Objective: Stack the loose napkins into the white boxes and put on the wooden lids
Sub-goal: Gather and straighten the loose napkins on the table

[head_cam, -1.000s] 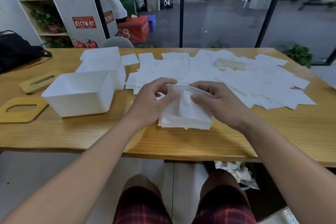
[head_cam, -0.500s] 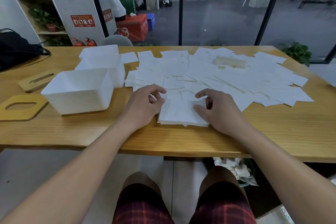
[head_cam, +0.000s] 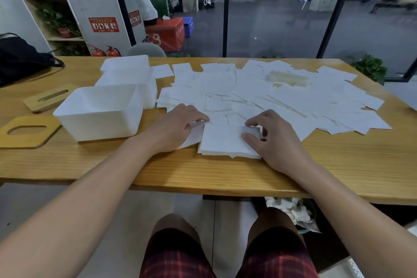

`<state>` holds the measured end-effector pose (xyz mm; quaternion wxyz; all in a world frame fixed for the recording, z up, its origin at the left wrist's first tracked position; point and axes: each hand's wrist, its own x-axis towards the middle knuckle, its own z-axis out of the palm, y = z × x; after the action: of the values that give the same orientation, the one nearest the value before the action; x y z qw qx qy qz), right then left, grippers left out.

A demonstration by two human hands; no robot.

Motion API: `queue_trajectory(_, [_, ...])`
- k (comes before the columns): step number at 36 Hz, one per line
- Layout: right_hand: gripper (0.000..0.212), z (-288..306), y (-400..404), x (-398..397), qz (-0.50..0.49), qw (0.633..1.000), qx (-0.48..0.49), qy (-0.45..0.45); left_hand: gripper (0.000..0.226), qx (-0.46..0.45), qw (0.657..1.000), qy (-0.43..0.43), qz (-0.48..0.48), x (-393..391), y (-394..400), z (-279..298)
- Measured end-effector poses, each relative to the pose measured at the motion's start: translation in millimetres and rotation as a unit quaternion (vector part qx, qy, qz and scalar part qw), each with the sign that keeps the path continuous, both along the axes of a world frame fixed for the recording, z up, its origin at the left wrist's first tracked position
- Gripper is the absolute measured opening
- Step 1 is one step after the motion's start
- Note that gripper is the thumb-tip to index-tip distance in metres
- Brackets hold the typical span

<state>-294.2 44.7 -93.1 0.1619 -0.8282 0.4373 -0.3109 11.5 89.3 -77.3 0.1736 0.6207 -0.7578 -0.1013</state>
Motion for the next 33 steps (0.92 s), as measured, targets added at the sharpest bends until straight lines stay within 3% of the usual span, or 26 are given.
queue_trajectory(3, [0.025, -1, 0, 0, 0.0, 1.0, 0.011, -0.004, 0.048, -0.006, 1.0, 0.005, -0.002, 4, 1, -1])
queue_trajectory(9, [0.023, -2, 0, 1, 0.006, 1.0, 0.012, -0.001, 0.049, 0.04, 0.991, 0.125, 0.033, 6, 5, -1])
queue_trajectory(15, [0.022, -1, 0, 1, 0.007, 1.0, 0.014, 0.014, 0.01, 0.055, 0.988, 0.142, 0.038, 11, 10, -4])
queue_trajectory(24, [0.031, 8, 7, 1, -0.008, 0.999, -0.014, 0.043, 0.015, -0.03, 0.974, 0.201, 0.1, 15, 23, 5])
queue_trajectory(29, [0.041, 23, 14, 5, -0.007, 0.999, -0.032, 0.02, 0.012, -0.091, 0.975, 0.165, 0.12, 22, 23, 25])
queue_trajectory(33, [0.044, 35, 19, 15, 0.021, 0.999, -0.005, -0.027, 0.036, -0.146, 0.959, 0.219, 0.107, 6, 26, 41])
